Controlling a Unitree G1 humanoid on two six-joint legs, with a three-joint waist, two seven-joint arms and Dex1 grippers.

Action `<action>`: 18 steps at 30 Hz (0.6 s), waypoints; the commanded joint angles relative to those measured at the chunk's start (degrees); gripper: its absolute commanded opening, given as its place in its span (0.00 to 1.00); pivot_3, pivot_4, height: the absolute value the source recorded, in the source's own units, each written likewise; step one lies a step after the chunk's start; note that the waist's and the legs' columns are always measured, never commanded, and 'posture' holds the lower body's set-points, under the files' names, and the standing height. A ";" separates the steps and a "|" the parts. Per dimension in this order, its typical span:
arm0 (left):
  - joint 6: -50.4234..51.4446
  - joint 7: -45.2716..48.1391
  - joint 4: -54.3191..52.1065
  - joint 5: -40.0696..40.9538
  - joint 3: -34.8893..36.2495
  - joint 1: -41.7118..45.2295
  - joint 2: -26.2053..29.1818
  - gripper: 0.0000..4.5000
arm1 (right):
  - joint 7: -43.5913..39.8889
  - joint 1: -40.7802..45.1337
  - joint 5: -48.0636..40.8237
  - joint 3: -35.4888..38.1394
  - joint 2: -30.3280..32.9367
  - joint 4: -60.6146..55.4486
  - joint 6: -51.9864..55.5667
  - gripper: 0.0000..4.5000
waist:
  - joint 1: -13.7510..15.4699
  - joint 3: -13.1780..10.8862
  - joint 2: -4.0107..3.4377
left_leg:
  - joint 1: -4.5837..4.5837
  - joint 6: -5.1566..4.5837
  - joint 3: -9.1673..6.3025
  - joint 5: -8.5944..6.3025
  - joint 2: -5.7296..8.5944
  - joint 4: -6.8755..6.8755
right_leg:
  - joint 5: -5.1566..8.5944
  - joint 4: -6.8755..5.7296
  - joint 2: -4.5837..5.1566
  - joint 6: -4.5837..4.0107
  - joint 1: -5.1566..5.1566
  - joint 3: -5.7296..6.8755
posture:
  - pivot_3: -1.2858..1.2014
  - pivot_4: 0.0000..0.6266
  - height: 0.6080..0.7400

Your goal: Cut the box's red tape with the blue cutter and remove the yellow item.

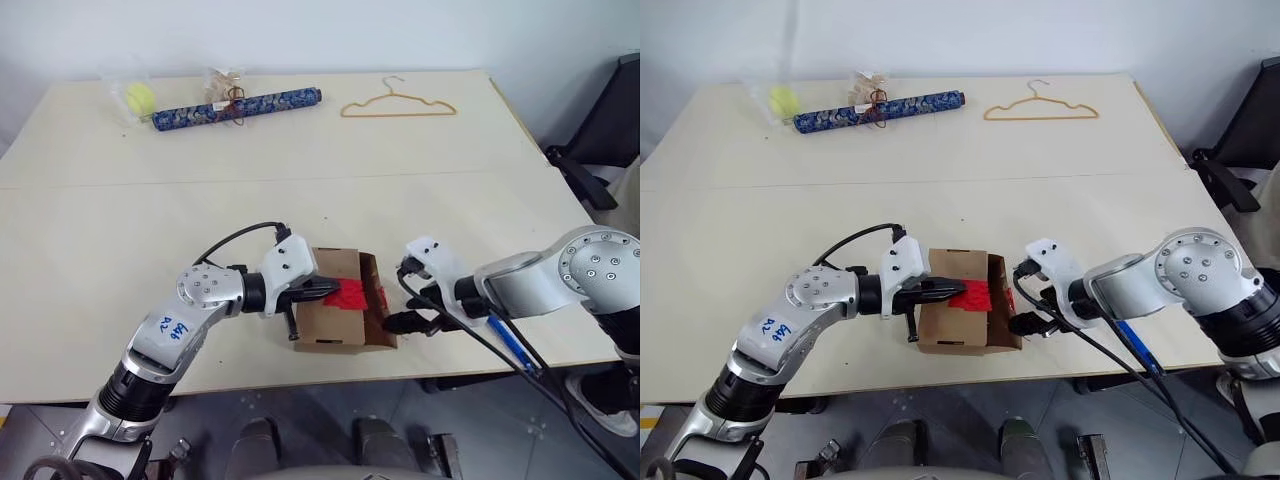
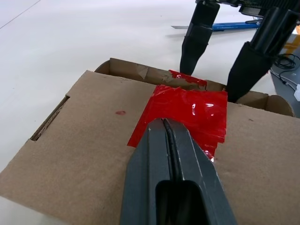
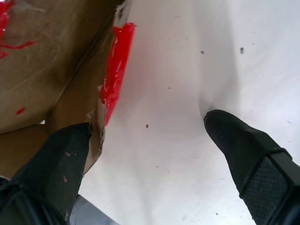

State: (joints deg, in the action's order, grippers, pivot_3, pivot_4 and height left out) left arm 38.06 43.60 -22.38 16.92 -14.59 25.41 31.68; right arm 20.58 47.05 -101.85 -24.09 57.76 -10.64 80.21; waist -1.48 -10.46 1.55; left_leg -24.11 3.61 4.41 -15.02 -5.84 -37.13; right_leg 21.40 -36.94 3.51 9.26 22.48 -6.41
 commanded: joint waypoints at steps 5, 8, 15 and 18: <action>2.96 0.66 1.82 -0.75 -1.97 -2.33 1.29 0.00 | 0.15 -1.32 4.32 5.75 -3.39 1.27 -2.30 0.99 | -0.09 0.00 0.01 | 0.01 0.00 0.00 0.00 -0.01 -0.04 | 0.00 -0.02 -0.01 0.01 -0.01 -0.01 | 0.52 0.24 1.00; 2.73 0.72 2.04 -0.79 -1.89 -2.19 1.30 0.00 | 0.61 -0.07 4.97 7.14 -5.93 2.29 -2.64 0.99 | -0.09 0.00 0.01 | 0.00 0.01 0.01 0.00 0.00 -0.05 | -0.01 -0.03 0.00 0.01 -0.01 -0.01 | 0.52 0.24 1.00; 2.46 1.03 2.76 -1.05 -2.12 -1.33 1.08 0.00 | 1.39 2.48 11.87 7.93 -12.49 5.76 -0.64 0.99 | -0.05 0.00 0.00 | 0.00 0.04 0.01 0.02 0.00 -0.02 | -0.01 -0.04 -0.01 0.01 0.02 0.00 | 0.52 0.24 1.00; 2.49 1.06 2.81 -1.11 -2.07 -1.18 1.22 0.00 | 0.33 1.72 16.56 8.39 -14.01 6.07 0.99 0.99 | -0.09 0.01 0.00 | 0.00 0.08 0.02 0.04 0.00 0.00 | -0.01 -0.03 -0.01 0.01 0.03 0.01 | 0.52 0.24 1.00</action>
State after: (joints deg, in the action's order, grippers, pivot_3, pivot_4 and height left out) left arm 38.10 44.34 -22.05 16.95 -14.46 26.11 31.86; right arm 21.49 48.86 -87.80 -17.48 43.77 -4.18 80.20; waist -1.57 -10.45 1.55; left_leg -24.11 3.69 4.43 -14.98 -5.84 -37.12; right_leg 21.39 -36.97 3.50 9.28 22.50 -6.39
